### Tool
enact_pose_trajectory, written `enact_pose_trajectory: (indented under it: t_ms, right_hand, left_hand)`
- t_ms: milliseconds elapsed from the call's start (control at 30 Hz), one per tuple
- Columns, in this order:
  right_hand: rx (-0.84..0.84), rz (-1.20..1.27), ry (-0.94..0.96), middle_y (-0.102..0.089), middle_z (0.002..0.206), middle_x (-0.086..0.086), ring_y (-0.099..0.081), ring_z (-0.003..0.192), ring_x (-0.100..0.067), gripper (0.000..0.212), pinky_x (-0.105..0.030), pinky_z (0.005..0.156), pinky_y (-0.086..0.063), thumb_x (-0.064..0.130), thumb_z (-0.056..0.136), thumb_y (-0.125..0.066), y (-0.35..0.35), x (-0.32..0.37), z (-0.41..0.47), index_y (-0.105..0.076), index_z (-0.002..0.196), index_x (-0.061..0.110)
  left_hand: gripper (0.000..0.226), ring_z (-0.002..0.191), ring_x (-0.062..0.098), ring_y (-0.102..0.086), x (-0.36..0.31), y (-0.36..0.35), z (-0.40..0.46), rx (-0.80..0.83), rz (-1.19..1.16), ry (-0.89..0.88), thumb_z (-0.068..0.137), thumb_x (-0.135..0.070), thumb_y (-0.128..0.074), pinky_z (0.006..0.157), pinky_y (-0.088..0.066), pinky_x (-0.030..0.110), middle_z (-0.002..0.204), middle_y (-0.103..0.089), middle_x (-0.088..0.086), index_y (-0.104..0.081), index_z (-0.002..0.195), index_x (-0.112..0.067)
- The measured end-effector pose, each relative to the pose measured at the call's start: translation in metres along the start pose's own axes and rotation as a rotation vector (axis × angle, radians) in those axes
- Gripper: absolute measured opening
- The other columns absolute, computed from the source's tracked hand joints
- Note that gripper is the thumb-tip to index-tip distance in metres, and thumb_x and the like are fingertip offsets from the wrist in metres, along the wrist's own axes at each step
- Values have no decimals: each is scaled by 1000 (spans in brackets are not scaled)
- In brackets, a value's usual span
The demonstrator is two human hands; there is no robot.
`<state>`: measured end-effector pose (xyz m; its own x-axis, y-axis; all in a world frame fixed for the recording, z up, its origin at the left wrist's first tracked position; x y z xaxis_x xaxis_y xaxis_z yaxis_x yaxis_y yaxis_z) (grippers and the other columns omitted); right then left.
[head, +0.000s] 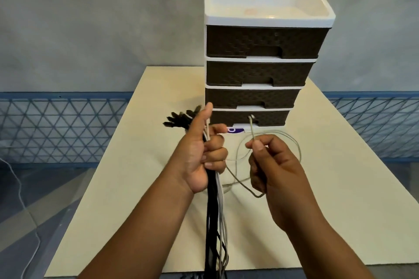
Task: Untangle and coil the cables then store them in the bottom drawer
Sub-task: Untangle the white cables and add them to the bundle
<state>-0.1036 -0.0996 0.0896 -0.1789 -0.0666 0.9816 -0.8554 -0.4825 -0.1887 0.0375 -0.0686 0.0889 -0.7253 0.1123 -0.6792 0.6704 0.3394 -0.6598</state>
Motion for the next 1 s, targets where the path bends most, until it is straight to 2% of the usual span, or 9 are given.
enact_pose_trajectory:
  t_ms: [100,167,300,367,567,667,767,833,1000]
  right_hand:
    - [157,-106,105,-53,61,5,-41,48,-2,17,-13,47,-34,12,99,-51,-19,8,-9,-62,85,14]
    - [244,-197,135,-65,74,3,-53,54,0,17,-10,53,-40,9,99,-52,-26,7,-14,-63,87,14]
    - [293,-528,197,-63,77,2,-56,69,-13,10,-37,63,-46,32,93,-52,-27,-6,-26,-60,88,29]
    - [290,-560,186,-60,74,0,-54,68,-16,9,-42,63,-46,37,91,-50,-28,-12,-30,-57,87,33]
    - [278,-539,220,-55,69,4,-49,63,-8,12,-32,59,-41,41,93,-47,-27,-25,-34,-54,87,34]
    - [291,-453,159,-50,59,7,-45,55,-7,30,-31,55,-38,52,92,-47,-22,-36,-34,-53,78,26]
    - [326,-376,63,-51,56,1,-50,53,-9,39,-25,56,-41,57,84,-55,-4,-54,-31,-55,70,21]
    - [301,-455,39,-52,59,-5,-50,58,-7,41,-22,59,-40,55,81,-62,17,-70,-23,-55,69,16]
    - [94,-795,1,-57,64,2,-53,61,-11,29,-32,60,-42,39,89,-66,77,-101,13,-58,69,21]
  left_hand:
    - [55,38,3,-17,9,-9,-4,-14,145,-38,67,-68,-63,44,-10,19,50,-27,-6,-68,83,-15]
    - [49,38,4,-22,13,-11,-5,-46,194,-69,70,-62,-65,44,-12,19,51,-30,-5,-71,82,-16]
    - [30,38,6,-19,14,-7,-2,-75,112,-105,89,-37,-61,37,-14,17,52,-20,-6,-70,68,-18]
    - [33,40,6,-16,14,-5,-3,-62,41,-104,92,-37,-57,35,-17,15,52,-19,-7,-66,67,-18]
    - [50,41,7,-13,15,-5,-5,-5,6,-116,96,-48,-47,39,-12,18,50,-21,-5,-38,56,-19]
    - [54,39,5,-24,12,0,-5,21,-51,-129,98,-49,-43,38,-22,17,53,-30,-4,-33,54,-19]
    - [57,55,8,-55,3,7,-7,57,-176,-156,98,-50,-42,46,-43,16,64,-44,-2,-36,50,-20]
    - [57,62,9,-64,-6,11,-10,98,-240,-157,98,-51,-40,48,-51,17,58,-43,-5,-38,50,-20]
    - [51,38,2,-28,-26,15,-18,375,-351,-121,101,-49,-37,39,-27,13,48,-39,-6,-42,59,-19]
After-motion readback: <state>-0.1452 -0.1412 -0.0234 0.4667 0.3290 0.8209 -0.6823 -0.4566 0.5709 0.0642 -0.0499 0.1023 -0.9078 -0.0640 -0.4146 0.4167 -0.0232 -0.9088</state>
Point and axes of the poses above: each hand's wrist, its own z-axis towards the middle knuckle, its own y-axis out of the back of the hand, x = y × z, the point moved 4 cm from there along z, towards the middle knuckle
